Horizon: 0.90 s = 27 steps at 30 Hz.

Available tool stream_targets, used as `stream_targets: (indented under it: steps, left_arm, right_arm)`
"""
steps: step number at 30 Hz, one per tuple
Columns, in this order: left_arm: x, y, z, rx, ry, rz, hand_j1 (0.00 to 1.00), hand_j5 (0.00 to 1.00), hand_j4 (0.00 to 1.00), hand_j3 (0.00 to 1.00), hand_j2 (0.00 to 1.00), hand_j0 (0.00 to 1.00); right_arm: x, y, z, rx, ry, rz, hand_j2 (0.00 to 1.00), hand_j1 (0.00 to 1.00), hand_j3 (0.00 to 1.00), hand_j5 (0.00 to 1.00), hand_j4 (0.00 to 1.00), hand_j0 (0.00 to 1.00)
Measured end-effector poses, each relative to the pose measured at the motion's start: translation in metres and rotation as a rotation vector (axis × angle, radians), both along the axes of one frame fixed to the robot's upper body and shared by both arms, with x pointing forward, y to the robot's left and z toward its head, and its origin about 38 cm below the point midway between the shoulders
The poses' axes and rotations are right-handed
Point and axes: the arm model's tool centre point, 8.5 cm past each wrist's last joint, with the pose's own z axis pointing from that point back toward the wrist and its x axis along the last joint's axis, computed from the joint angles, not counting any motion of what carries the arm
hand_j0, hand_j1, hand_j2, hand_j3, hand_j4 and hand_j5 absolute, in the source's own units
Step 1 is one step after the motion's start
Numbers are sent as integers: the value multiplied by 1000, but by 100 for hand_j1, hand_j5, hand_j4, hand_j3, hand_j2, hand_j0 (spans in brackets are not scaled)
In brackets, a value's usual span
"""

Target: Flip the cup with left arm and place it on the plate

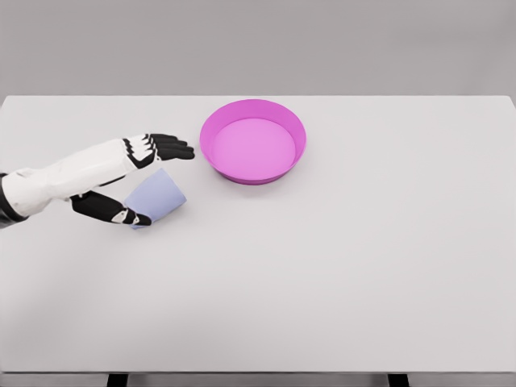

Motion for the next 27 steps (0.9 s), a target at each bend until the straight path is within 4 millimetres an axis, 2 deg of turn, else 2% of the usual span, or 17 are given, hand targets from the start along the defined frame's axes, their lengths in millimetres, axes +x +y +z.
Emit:
stream_targets:
  steps: [8, 13, 16, 20, 23, 25, 26, 27]
  left_arm:
    - [0, -5, -1, -62, 34, -9, 100, 100, 100, 100, 100, 100]
    - [-2, -15, -10, -86, 66, -32, 100, 100, 100, 100, 100, 100]
    - [-4, -13, -15, -107, 95, -25, 100, 100, 100, 100, 100, 100]
    - [-4, -5, -10, -174, 140, -5, 100, 100, 100, 100, 100, 100]
    - [0, -2, 2, -258, 172, -2, 100, 100, 100, 100, 100, 100]
    - [7, -5, 19, -300, 154, -16, 100, 100, 100, 100, 100, 100]
    - [13, -10, 35, -317, 125, -36, 100, 100, 100, 100, 100, 100]
    - [19, -15, 41, -333, 125, -50, 100, 100, 100, 100, 100, 100]
  right_arm:
    - [-6, 0, 0, -1, 11, -3, 100, 100, 100, 100, 100, 100]
    - [-6, 0, 0, -1, 11, -4, 100, 100, 100, 100, 100, 100]
    - [-6, 0, 0, -1, 11, -4, 100, 100, 100, 100, 100, 100]
    - [-5, 0, 0, -1, 10, -4, 100, 100, 100, 100, 100, 100]
    - [-5, 0, 0, -1, 10, -4, 100, 100, 100, 100, 100, 100]
    - [-5, 0, 0, -1, 10, -4, 100, 100, 100, 100, 100, 100]
    - [-5, 0, 0, -1, 9, -4, 100, 100, 100, 100, 100, 100]
    - [-5, 0, 0, -1, 10, -4, 100, 100, 100, 100, 100, 100]
